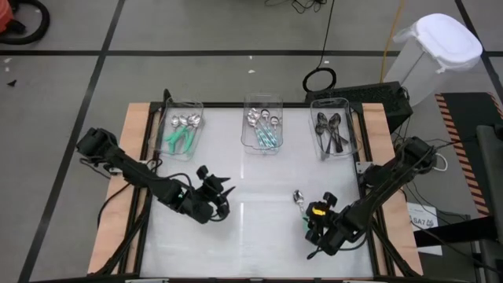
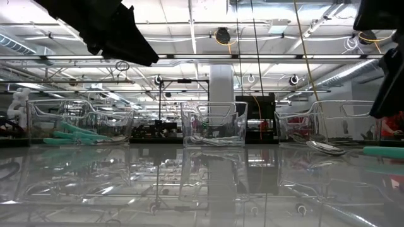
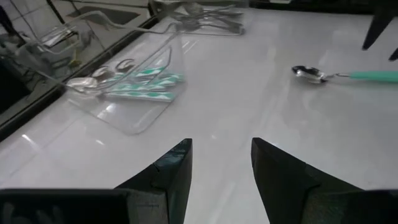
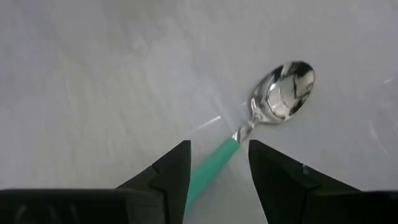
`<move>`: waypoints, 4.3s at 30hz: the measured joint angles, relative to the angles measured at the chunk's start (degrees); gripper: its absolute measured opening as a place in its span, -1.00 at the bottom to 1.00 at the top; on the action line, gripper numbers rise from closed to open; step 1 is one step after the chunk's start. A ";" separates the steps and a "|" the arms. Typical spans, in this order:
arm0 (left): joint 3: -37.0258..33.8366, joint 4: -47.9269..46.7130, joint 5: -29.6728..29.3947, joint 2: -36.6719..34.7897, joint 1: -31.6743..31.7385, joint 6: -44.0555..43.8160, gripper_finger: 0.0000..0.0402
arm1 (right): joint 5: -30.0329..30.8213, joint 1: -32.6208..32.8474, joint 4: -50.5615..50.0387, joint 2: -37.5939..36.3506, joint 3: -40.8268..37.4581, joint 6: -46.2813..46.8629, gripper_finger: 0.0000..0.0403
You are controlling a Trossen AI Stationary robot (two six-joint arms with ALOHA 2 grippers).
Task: Sort silverware by color (type)
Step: Put the green spoon into the left transparent bin
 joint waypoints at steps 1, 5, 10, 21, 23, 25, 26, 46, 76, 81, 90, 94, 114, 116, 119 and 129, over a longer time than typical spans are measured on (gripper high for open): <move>0.00 0.51 0.16 0.07 -0.05 0.12 -0.17 | -0.02 0.04 0.07 0.48 0.00 0.37 -0.23; 0.00 1.25 0.17 0.08 -0.30 -1.26 -0.17 | 0.07 -0.03 1.14 2.47 0.00 1.58 -0.23; 0.00 3.12 0.18 0.08 -0.89 -1.51 -0.17 | 0.02 -0.02 3.87 5.93 0.00 1.64 -0.23; 0.00 7.77 0.15 0.08 -0.73 2.05 -0.17 | -1.08 -0.82 4.36 7.39 0.00 2.90 -0.23; 0.00 7.78 0.15 0.08 -0.61 2.77 -0.17 | -2.10 -0.96 4.35 7.13 0.00 3.48 -0.23; 0.00 7.88 0.15 0.08 -0.36 3.86 -0.17 | -3.05 -1.01 4.38 7.07 0.00 4.85 -0.23; 0.00 7.93 0.15 0.07 -0.19 4.31 -0.17 | -3.24 -1.00 4.49 7.07 0.00 5.79 -0.23; 0.00 7.56 3.33 0.06 0.77 -1.25 -0.17 | -4.63 -2.15 4.31 7.51 0.00 18.46 -0.23; 0.00 9.29 6.68 0.06 0.77 -1.31 -0.17 | 0.70 -5.96 2.41 9.25 -0.21 12.33 -0.80; 0.00 9.16 6.70 0.06 0.77 -1.28 -0.17 | 7.68 -5.90 3.30 6.94 -0.15 9.73 -0.80; 0.00 11.47 6.73 0.06 0.77 -1.01 -0.17 | 15.26 -8.60 14.36 -0.69 -0.13 -8.42 -0.80; 0.00 13.99 6.76 0.06 0.77 1.47 -0.17 | 15.26 -10.70 21.08 -5.54 -0.11 -21.66 -0.80; 0.00 19.11 6.72 0.04 1.30 5.00 -0.17 | 26.84 -15.45 64.74 -3.09 -0.02 -61.93 -0.79; 0.00 19.31 6.72 0.04 1.18 4.88 -0.17 | 24.42 -16.35 69.54 -2.74 -0.02 -64.73 -0.79; 0.00 21.30 6.72 0.04 0.49 6.26 -0.17 | 19.53 -17.74 75.84 -1.92 -0.01 -67.54 -0.78; 0.04 33.61 6.50 3.80 -1.92 15.54 -0.17 | 16.48 -18.84 95.27 6.49 -0.02 -73.55 -0.78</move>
